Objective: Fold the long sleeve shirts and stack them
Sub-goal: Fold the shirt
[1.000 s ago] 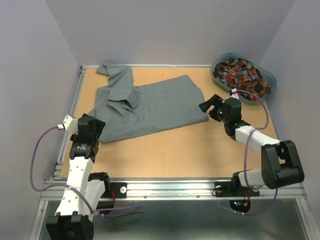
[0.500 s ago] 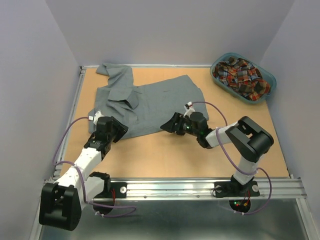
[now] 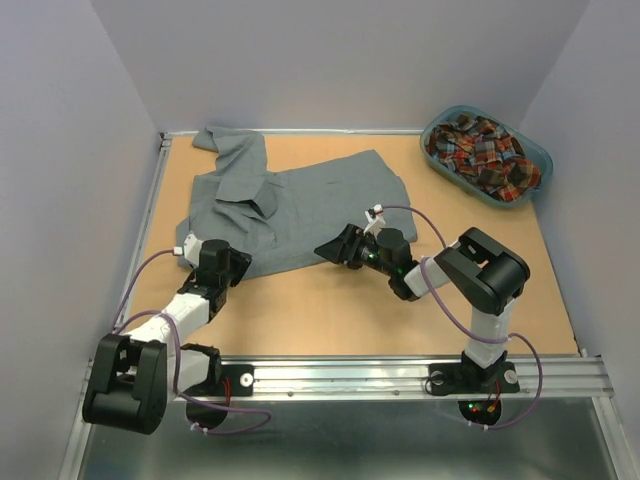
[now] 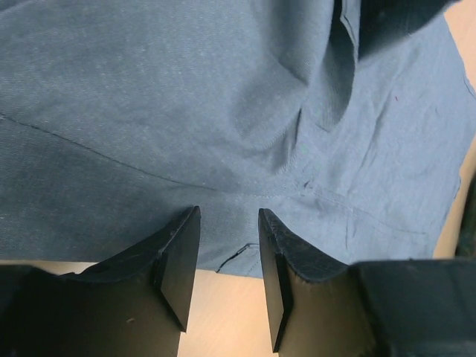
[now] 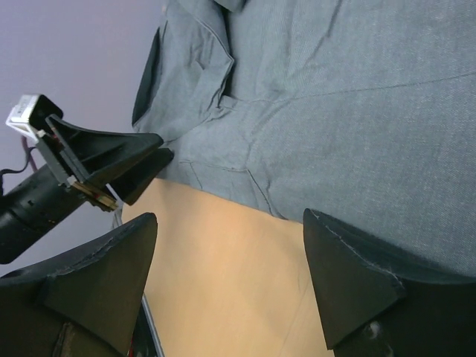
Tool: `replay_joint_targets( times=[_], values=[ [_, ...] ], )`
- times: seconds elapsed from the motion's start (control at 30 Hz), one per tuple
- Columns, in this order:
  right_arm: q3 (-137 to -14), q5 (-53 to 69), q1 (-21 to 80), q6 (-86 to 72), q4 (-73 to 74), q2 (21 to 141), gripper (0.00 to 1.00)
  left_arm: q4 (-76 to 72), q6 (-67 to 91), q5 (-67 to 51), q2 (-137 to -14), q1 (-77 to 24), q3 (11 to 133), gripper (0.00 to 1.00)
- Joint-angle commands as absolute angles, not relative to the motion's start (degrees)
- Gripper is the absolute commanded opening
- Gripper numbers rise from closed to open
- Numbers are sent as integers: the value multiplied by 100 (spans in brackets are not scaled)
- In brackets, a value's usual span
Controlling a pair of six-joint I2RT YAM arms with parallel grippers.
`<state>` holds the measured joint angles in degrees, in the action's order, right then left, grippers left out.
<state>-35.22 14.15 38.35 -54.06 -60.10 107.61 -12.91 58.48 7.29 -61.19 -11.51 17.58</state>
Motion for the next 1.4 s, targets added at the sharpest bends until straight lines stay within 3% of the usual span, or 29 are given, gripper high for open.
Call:
replay_joint_targets(
  times=[0.0,0.37,0.63,1.23,1.37],
  values=[
    [-3761,1388,3885,-5449,-6521,10634,84,-1635,6152,1133,-6301,-1090,1679,48],
    [-4201,1301,4043,-5502,-6521,11267,83,-993,6495,1248,-6521,-563,1723,48],
    [-3806,862,3938,-5440,-6513,11505,83,-853,6504,1125,-6574,-229,1687,48],
    [-1988,721,1170,-5431,-6521,10591,84,-686,6513,968,-6328,-53,1547,47],
    [-1872,931,625,-5318,-6487,10249,84,-510,6338,826,-6118,-53,1705,52]
  ],
)
